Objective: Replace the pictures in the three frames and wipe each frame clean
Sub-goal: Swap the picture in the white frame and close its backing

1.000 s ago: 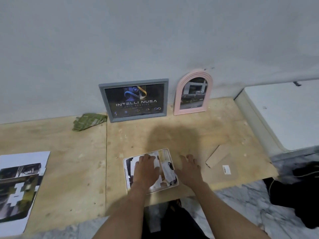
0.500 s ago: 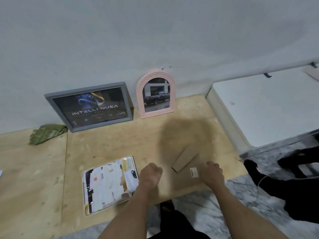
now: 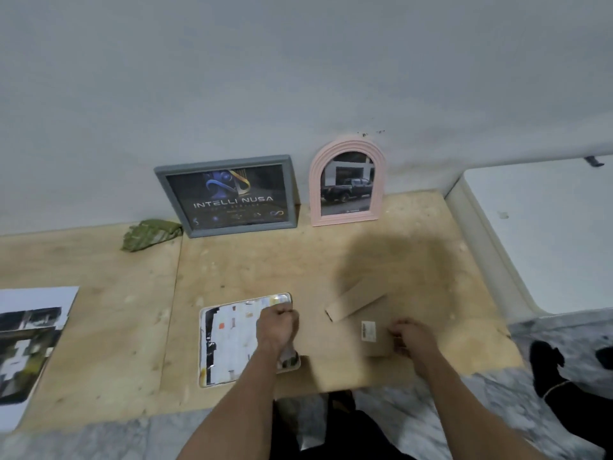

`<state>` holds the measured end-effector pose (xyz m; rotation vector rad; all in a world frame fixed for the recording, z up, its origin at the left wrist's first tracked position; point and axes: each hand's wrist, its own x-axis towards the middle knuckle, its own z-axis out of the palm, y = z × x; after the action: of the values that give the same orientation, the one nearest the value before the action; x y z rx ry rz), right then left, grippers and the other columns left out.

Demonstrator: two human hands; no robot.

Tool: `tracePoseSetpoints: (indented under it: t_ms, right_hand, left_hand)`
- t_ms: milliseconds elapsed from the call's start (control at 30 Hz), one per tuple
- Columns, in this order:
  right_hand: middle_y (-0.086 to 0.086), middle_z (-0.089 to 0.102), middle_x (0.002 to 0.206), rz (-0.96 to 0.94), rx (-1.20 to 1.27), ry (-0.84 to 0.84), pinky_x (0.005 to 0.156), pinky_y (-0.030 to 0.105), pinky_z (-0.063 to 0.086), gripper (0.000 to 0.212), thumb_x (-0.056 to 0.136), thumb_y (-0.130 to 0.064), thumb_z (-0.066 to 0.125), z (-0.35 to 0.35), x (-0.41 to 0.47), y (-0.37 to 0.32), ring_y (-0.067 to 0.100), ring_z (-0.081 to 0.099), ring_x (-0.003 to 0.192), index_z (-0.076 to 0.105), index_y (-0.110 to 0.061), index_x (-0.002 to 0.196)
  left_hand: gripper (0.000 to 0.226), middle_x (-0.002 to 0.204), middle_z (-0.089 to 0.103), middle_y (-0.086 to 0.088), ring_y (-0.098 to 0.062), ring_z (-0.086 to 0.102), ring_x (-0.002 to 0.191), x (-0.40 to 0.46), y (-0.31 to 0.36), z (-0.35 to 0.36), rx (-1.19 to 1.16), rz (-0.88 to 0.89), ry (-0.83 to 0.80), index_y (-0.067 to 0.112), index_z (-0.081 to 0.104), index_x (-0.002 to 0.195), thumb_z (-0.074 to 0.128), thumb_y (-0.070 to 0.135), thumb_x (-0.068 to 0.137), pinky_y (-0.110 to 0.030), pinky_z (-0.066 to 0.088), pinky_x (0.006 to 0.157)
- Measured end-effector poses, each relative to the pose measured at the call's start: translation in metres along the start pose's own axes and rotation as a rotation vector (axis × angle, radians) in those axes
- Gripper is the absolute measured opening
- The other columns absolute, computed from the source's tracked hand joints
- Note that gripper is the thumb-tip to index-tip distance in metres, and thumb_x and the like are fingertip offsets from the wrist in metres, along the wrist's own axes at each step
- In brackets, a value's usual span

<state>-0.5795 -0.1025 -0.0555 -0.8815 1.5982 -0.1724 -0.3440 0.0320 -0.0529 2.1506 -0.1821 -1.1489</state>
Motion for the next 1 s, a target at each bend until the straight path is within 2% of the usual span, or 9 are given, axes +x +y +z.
tracePoseSetpoints:
  t_ms: [133,233,333,467,600,700,767,867,1000]
  right_hand:
    - [0.010,0.056,0.066,-0.062,-0.118,-0.156,0.056,0.029,0.043,0.016,0.084,0.000,0.059,0.081,-0.018,-0.006,0.020,0.050,0.058,0.059,-0.011,0.073]
    - [0.010,0.055,0.064,-0.079,-0.216,-0.201,0.057,0.031,0.046,0.011,0.084,-0.001,0.057,0.135,-0.033,-0.001,0.021,0.051,0.059,0.059,-0.009,0.077]
    - [0.011,0.057,0.059,-0.111,-0.291,-0.184,0.052,0.029,0.045,0.007,0.081,-0.001,0.058,0.170,-0.044,0.006,0.021,0.052,0.054,0.064,-0.005,0.081]
    - [0.017,0.061,0.064,-0.138,-0.322,-0.101,0.055,0.032,0.047,0.006,0.077,0.000,0.060,0.186,-0.048,0.019,0.025,0.056,0.055,0.064,-0.001,0.081]
    - [0.018,0.059,0.066,-0.132,-0.380,-0.033,0.054,0.035,0.050,0.010,0.077,0.002,0.058,0.188,-0.046,0.034,0.027,0.056,0.060,0.057,-0.007,0.071]
    - [0.016,0.066,0.070,-0.181,-0.469,0.051,0.063,0.043,0.055,0.003,0.074,-0.005,0.060,0.191,-0.041,0.042,0.032,0.063,0.070,0.062,-0.003,0.072]
    - [0.014,0.067,0.074,-0.215,-0.489,0.084,0.068,0.041,0.052,0.007,0.076,-0.009,0.061,0.193,-0.043,0.040,0.030,0.063,0.073,0.065,-0.003,0.076]
    - [0.009,0.067,0.081,-0.212,-0.415,0.072,0.073,0.038,0.051,0.005,0.080,-0.011,0.061,0.198,-0.048,0.034,0.027,0.062,0.079,0.066,-0.009,0.081]
    - [0.009,0.070,0.088,-0.052,-0.199,-0.056,0.072,0.037,0.053,0.012,0.084,-0.025,0.066,0.201,-0.049,0.030,0.027,0.065,0.084,0.066,-0.013,0.087]
  left_hand:
    - [0.036,0.057,0.067,0.001,-0.027,0.060,0.068,0.008,-0.040,-0.082,-0.119,-0.063,0.176,0.022,0.069,0.044,0.069,0.003,0.075,-0.040,0.050,0.067]
    - [0.008,0.075,0.075,-0.009,-0.033,0.066,0.073,0.011,-0.081,-0.130,-0.181,-0.112,0.258,0.020,0.078,0.071,0.075,0.012,0.071,-0.051,0.057,0.077]
    - [0.012,0.074,0.074,-0.008,-0.034,0.068,0.072,0.000,-0.087,-0.157,-0.196,-0.132,0.301,0.015,0.075,0.078,0.072,0.004,0.080,-0.048,0.059,0.074]
    - [0.015,0.085,0.075,-0.004,-0.030,0.068,0.085,0.004,-0.095,-0.166,-0.148,-0.099,0.291,0.019,0.078,0.086,0.071,0.007,0.079,-0.038,0.056,0.083]
    - [0.026,0.075,0.068,0.010,-0.023,0.063,0.082,-0.001,-0.101,-0.162,-0.055,-0.066,0.275,0.032,0.066,0.068,0.069,0.010,0.080,-0.027,0.043,0.073]
    - [0.018,0.077,0.068,0.008,-0.022,0.063,0.084,0.002,-0.107,-0.160,-0.010,-0.034,0.257,0.027,0.068,0.077,0.067,0.009,0.081,-0.026,0.041,0.072]
    - [0.014,0.079,0.068,0.006,-0.022,0.063,0.084,0.006,-0.110,-0.161,0.023,-0.026,0.244,0.024,0.067,0.085,0.065,0.010,0.082,-0.027,0.042,0.070]
    - [0.014,0.075,0.065,0.006,-0.021,0.060,0.080,0.010,-0.109,-0.158,0.022,-0.032,0.214,0.025,0.062,0.078,0.066,0.013,0.084,-0.027,0.039,0.064]
    - [0.002,0.087,0.070,0.004,-0.026,0.064,0.093,0.016,-0.109,-0.161,-0.171,-0.113,0.141,0.019,0.070,0.084,0.072,0.018,0.085,-0.034,0.050,0.086]
